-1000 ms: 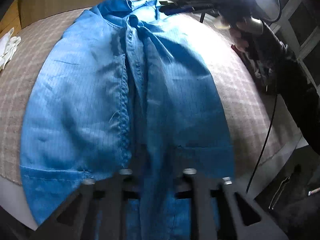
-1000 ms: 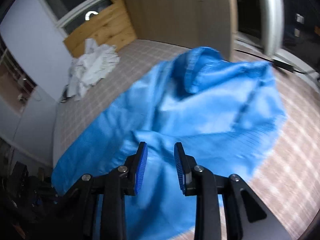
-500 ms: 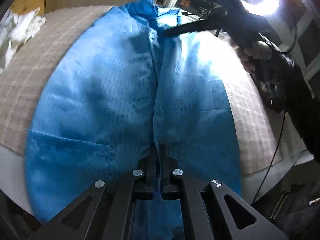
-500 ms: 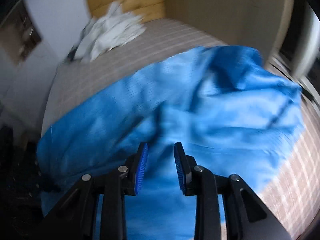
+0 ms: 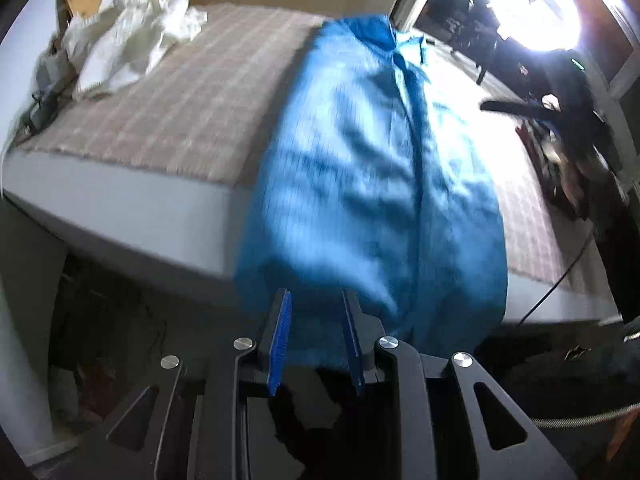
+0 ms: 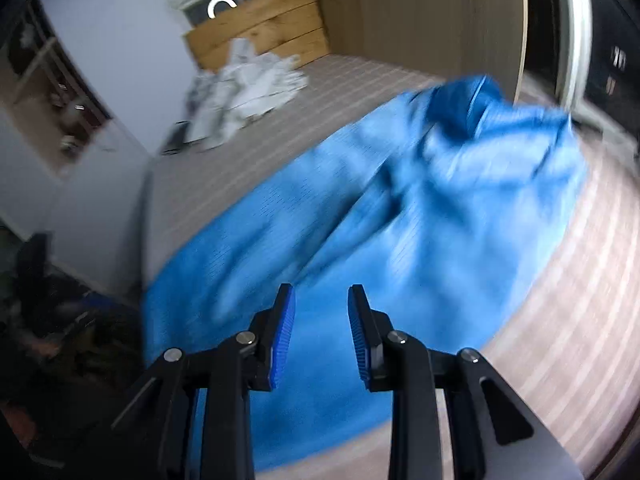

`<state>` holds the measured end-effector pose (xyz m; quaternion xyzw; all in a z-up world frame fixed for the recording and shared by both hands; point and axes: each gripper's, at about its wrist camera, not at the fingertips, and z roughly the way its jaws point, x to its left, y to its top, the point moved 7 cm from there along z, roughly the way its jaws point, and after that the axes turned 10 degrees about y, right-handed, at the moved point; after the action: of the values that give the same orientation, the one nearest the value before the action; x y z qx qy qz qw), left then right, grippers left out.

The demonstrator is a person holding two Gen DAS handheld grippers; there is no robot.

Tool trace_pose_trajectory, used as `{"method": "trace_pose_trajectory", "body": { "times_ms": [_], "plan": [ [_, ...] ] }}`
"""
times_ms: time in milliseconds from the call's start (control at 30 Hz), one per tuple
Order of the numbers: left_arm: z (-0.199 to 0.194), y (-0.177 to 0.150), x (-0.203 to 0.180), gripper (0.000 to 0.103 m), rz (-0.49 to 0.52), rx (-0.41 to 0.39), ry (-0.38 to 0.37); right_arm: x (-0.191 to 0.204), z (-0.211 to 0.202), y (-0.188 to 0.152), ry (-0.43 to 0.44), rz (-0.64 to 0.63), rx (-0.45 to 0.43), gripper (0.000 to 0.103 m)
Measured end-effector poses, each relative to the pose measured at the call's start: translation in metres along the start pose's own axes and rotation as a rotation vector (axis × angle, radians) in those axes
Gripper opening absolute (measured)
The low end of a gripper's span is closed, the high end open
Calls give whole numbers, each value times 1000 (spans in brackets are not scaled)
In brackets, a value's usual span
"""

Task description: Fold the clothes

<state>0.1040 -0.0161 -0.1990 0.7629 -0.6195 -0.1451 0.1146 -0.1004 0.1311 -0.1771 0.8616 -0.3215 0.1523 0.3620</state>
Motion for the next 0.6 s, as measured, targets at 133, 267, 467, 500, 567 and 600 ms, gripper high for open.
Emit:
{"method": "trace_pose_trajectory", "body": {
  "times_ms": [133,267,467,500,567,600],
  "plan": [
    [13,-10,5,24,88,39,-46,57,29,-71,30,46,33,27],
    [18,-9,11,24,200,48,-90,90,70,-108,-41,81,48,27],
    [18,23,8,24,328,-25,-237,133,87,-126,-130,192,-64,30],
    [18,25,3,24,356,-36,-258,140,79,-128,-147,219,-111,30],
    [24,23,-12,24,435,-41,-300,144,71,-134,-173,281,-171,30],
    [27,19,-18,24,468,-34,-314,145,70,-139,-187,310,-187,30]
  ]
}}
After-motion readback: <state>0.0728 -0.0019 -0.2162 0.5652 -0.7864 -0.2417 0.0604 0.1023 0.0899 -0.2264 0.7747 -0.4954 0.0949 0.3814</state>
